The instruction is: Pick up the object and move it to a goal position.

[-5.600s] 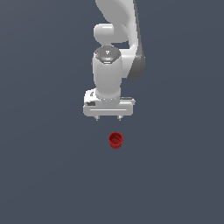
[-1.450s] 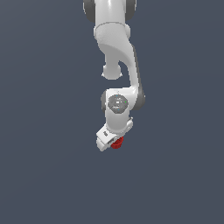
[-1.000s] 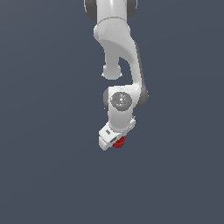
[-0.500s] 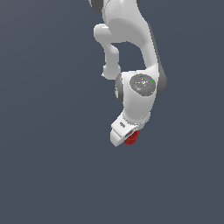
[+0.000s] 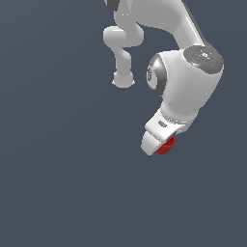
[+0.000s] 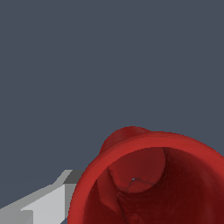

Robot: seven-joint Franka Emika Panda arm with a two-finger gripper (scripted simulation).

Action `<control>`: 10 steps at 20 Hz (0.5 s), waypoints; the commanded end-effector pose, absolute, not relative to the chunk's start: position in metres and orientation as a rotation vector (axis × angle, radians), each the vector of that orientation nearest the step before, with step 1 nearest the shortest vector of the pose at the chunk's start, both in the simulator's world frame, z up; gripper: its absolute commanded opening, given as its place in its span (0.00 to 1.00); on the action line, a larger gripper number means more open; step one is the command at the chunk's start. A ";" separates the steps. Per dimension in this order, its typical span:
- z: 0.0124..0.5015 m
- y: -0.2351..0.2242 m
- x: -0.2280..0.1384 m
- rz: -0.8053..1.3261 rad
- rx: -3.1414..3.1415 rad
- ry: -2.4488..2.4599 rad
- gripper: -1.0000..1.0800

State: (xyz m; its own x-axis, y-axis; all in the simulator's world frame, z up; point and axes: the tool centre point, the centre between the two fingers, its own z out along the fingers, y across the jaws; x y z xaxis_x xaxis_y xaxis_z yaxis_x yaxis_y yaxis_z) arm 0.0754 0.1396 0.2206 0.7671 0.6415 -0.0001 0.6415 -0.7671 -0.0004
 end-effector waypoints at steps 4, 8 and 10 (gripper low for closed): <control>0.249 0.158 0.082 0.000 -2.954 -1.070 0.00; 0.258 0.165 0.084 0.000 -2.954 -1.070 0.00; 0.261 0.167 0.085 0.000 -2.954 -1.070 0.00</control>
